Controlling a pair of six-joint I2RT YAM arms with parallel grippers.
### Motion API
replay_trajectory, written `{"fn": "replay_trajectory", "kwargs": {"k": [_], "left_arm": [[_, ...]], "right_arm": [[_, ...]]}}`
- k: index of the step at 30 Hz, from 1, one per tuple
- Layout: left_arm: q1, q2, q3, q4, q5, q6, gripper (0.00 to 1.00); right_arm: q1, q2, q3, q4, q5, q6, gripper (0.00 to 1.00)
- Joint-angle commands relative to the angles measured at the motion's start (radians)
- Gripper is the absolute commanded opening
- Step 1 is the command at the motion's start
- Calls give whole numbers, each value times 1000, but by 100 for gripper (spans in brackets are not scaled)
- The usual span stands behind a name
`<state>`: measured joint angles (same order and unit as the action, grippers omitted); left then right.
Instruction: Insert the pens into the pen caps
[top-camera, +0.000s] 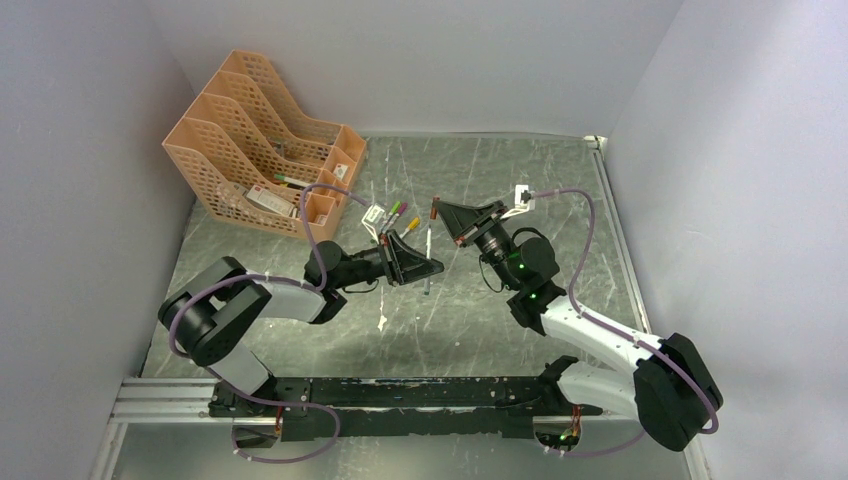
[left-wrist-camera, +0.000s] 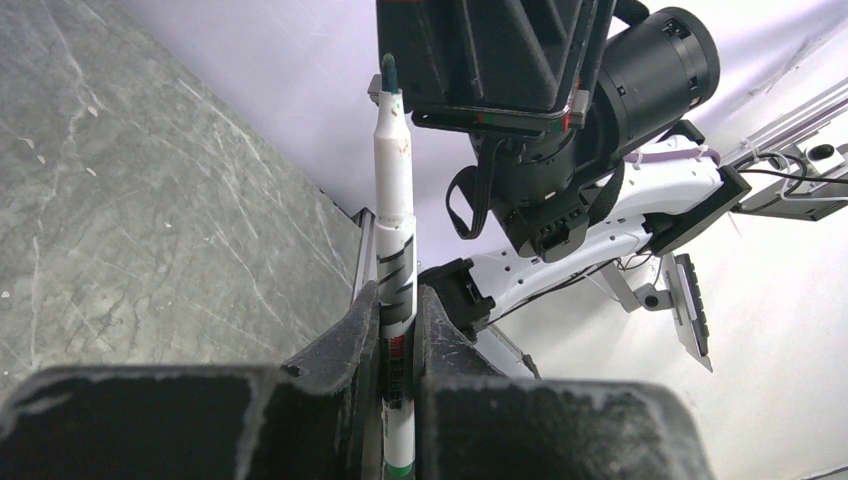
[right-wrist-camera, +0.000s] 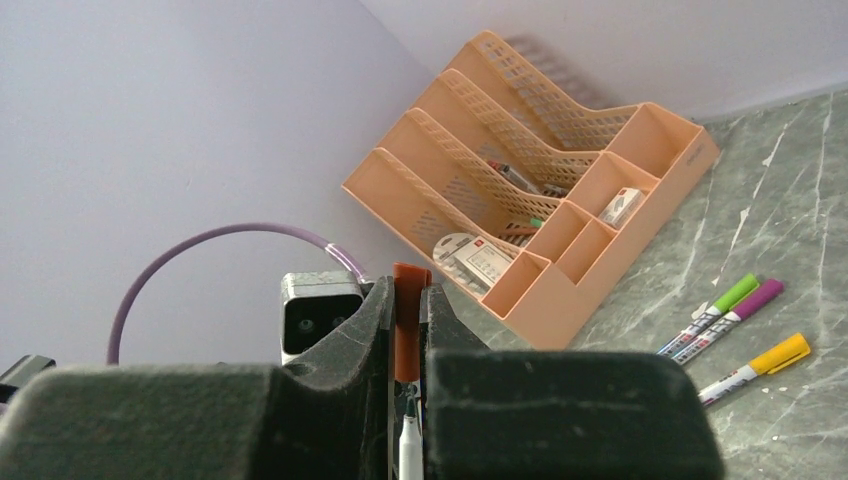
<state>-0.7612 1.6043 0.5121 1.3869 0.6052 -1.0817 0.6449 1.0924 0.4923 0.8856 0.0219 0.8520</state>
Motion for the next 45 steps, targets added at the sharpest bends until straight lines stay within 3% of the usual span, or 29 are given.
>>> {"fn": "replay_trajectory", "kwargs": {"k": [1,29,37,45], "left_arm": [[-9,2,21,51,-11,12,7],[-9,-4,65,-22,-8,60,7],[-9,-31,128,-212,14,172,7],[-9,-159,218,-655,-83,477,7]], "right_arm": [[-7,-13,6,14,-24,-13,0],[-8,-52,-53,-34,-70,-4,0],[-8,-62,-42,-99,-108,-32,0],[-8,-111,-28,-224,-138,-119,0]]}}
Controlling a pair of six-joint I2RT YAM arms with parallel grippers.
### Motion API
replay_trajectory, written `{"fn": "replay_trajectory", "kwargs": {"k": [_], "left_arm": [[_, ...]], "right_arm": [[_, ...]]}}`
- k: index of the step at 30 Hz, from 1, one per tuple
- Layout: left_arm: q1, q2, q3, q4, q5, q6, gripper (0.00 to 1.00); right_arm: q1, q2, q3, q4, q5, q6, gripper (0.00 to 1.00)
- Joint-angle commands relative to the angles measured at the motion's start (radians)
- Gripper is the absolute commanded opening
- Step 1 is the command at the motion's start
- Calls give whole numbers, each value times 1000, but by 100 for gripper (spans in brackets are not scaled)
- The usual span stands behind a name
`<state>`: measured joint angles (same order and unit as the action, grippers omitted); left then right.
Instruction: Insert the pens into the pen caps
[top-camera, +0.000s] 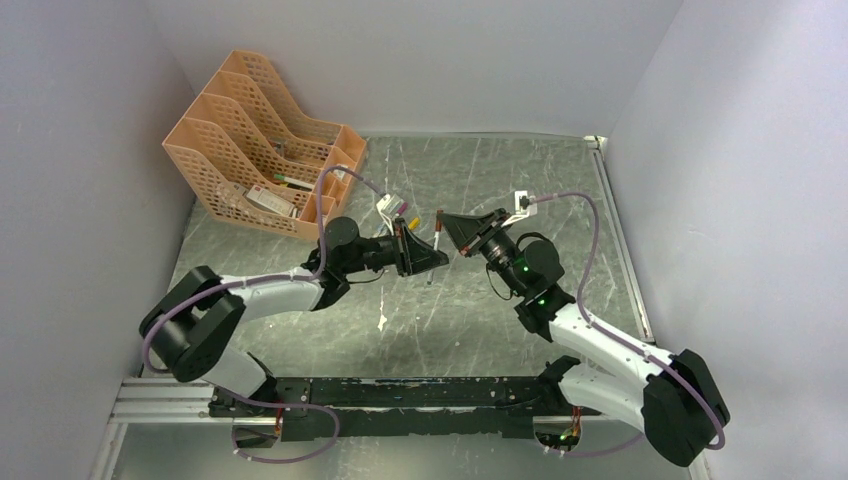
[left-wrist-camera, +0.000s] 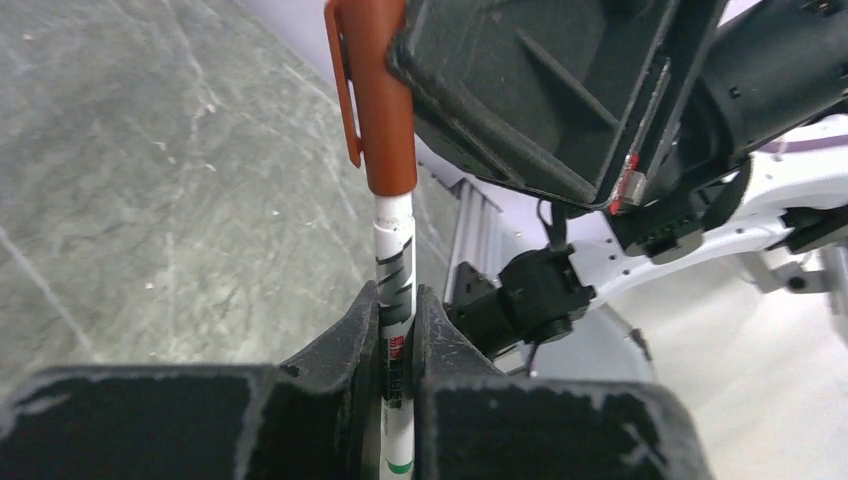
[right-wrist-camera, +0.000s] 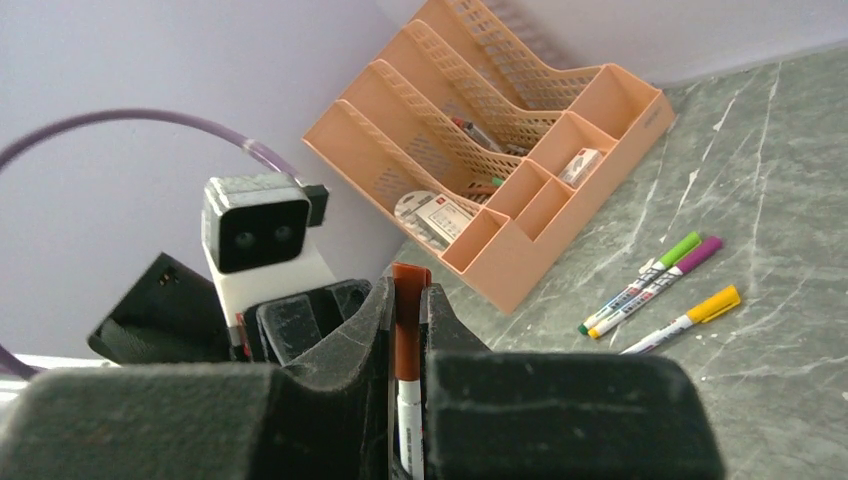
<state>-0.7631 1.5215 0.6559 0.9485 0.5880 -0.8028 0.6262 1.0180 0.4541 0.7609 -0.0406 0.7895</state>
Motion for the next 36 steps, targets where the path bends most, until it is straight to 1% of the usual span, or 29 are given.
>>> {"fn": "replay_trajectory", "kwargs": {"k": [1,5,6,7,8,10,12,13,16,21,23,27,36], "left_arm": [[-7,-91,84,-248,-74,221,7],[-7,-119,124,-333,-88,280,7],[-7,-122,131,-345,-85,286,7],[-7,-125,136,-351,-84,292,7],[-7,-127,141,-360,-83,300,7],[-7,-135,145,-379,-86,326,7],[-7,-149,144,-410,-104,368,7],[-7,-157,144,-431,-115,390,7],[-7,-177,151,-510,-166,471,7],[-11,-209,139,-551,-184,560,7],[-17,-217,140,-566,-186,593,7],[-35,-224,156,-608,-208,655,7],[-49,-218,172,-656,-228,700,7]], "right_arm": [[10,-47,9,-112,-77,-66,0],[11,-85,5,-141,-92,-99,0],[11,-88,6,-141,-99,-106,1],[11,-92,6,-141,-107,-111,4],[11,-96,6,-140,-117,-117,10],[11,-108,6,-136,-128,-125,29],[11,-130,3,-142,-120,-130,42],[11,-143,3,-151,-112,-132,46],[11,-181,3,-182,-84,-146,51],[10,-191,17,-229,-40,-152,54],[11,-169,47,-266,-26,-139,52],[10,-134,82,-266,-28,-120,51],[11,-72,146,-280,-43,-148,52]]}}
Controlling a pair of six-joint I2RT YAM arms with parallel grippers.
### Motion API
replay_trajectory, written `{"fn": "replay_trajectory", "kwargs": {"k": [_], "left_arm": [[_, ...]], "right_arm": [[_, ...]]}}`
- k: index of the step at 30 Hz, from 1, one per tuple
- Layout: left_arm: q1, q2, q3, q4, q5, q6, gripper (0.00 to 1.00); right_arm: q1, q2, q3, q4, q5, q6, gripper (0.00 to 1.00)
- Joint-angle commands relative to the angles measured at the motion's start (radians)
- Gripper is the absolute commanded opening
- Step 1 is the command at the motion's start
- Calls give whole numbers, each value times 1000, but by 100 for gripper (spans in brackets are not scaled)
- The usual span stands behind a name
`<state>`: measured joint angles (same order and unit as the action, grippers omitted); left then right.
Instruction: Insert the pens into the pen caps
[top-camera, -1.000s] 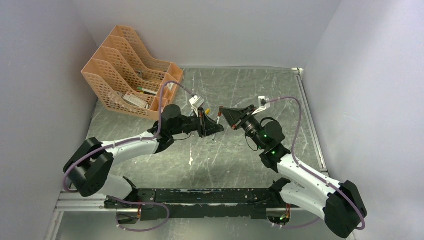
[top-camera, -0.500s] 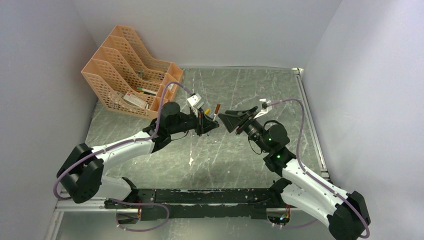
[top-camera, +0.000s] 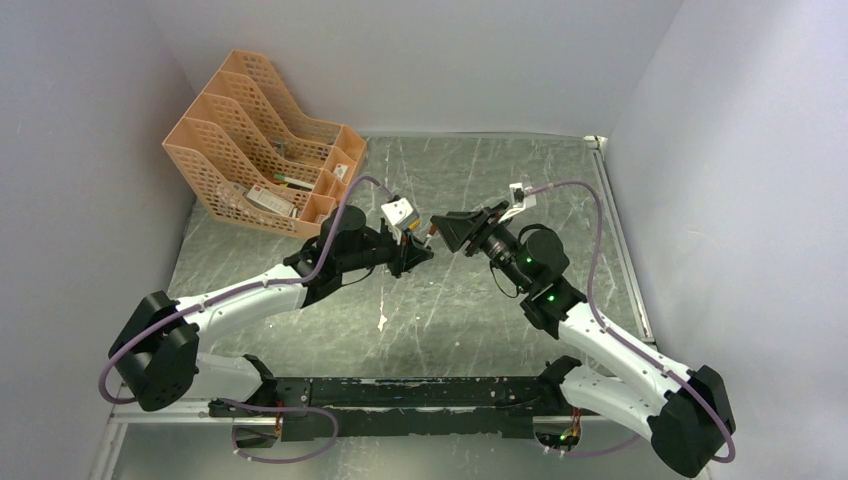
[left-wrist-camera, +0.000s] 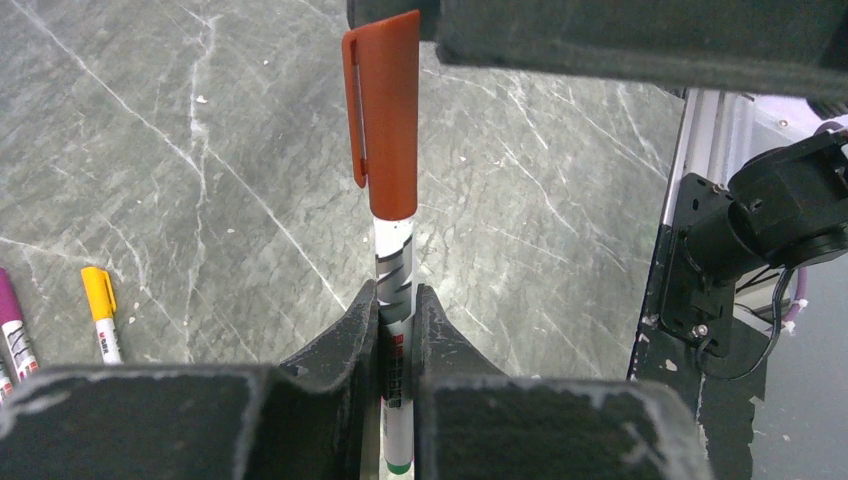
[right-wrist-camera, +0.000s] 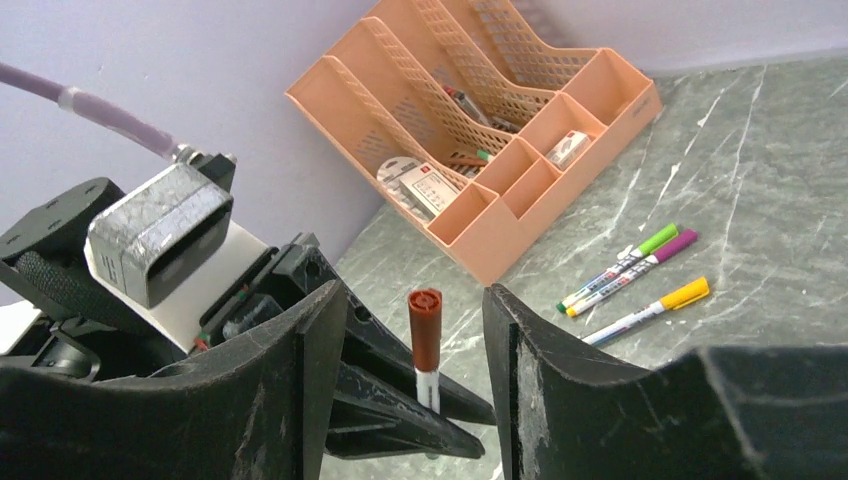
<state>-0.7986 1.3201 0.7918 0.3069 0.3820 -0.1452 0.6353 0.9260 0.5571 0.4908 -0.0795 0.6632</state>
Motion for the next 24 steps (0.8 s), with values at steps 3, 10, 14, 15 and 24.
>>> {"fn": "replay_trajectory", "kwargs": {"k": [3,10,14,15,24], "left_arm": [[-16,-16,42,-18,-26,42,7],[-18,-11,50,-24,-36,40,7],[-18,-7,52,-24,-44,35,7],[-18,-3,56,-27,-48,34,7],[-18,51,192,-78,-26,44,7]], "right_arm": [[2,51,55,-24,-12,-29,52],[5,79,49,-7,-32,-18,43],[5,69,40,-12,-29,-22,19],[4,67,40,-19,-29,-25,13],[6,33,19,-121,-29,-44,0]]}}
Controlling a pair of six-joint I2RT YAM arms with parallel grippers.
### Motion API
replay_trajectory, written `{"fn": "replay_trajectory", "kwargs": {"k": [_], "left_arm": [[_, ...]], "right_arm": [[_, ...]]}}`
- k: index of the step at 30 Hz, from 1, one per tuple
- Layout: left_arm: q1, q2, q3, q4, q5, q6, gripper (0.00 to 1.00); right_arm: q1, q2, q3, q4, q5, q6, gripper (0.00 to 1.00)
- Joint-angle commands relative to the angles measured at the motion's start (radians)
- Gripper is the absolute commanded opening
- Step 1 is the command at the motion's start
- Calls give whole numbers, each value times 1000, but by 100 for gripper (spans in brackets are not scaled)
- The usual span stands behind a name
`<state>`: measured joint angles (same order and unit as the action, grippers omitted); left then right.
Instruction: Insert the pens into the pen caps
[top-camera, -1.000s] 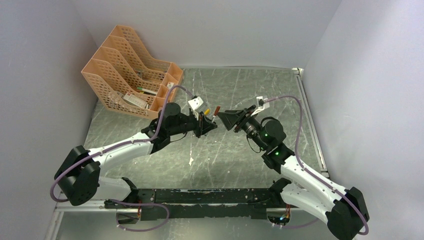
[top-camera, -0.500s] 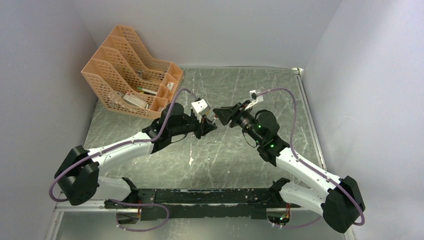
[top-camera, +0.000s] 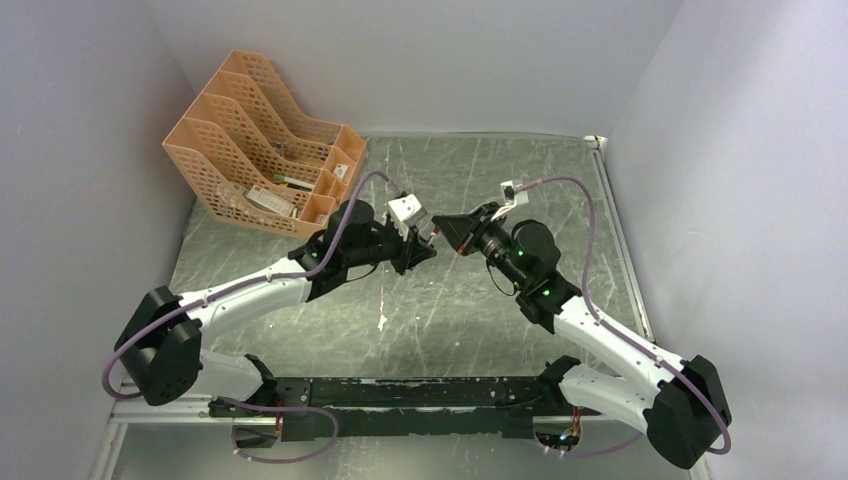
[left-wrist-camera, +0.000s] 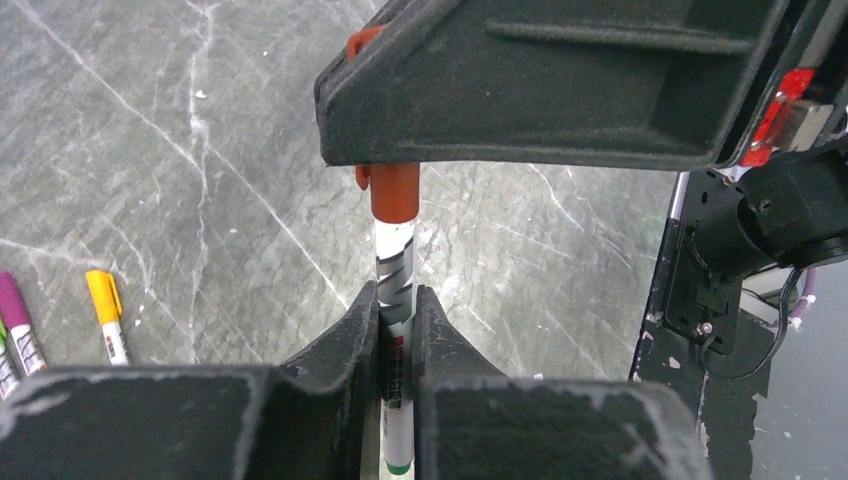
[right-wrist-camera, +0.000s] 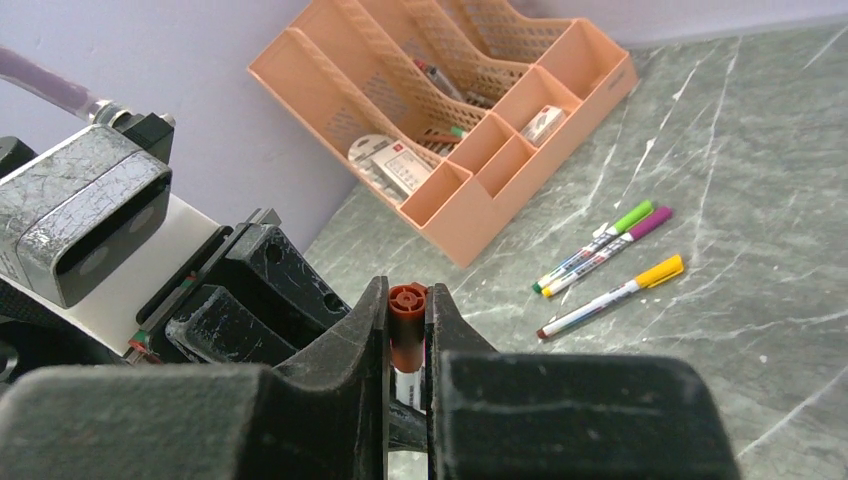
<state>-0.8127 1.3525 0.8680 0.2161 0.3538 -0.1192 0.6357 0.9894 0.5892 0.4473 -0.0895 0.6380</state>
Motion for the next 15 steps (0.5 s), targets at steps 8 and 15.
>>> {"fn": "replay_trajectory", "kwargs": {"k": [8,15], "left_arm": [[-3,80,256,5,1,19,7],[-4,118,337,-12,16,48,7]], "right_arm": [[13,-69,-87,-78,-39,15,0],[24,-63,-135,-69,-70,38,0]]}}
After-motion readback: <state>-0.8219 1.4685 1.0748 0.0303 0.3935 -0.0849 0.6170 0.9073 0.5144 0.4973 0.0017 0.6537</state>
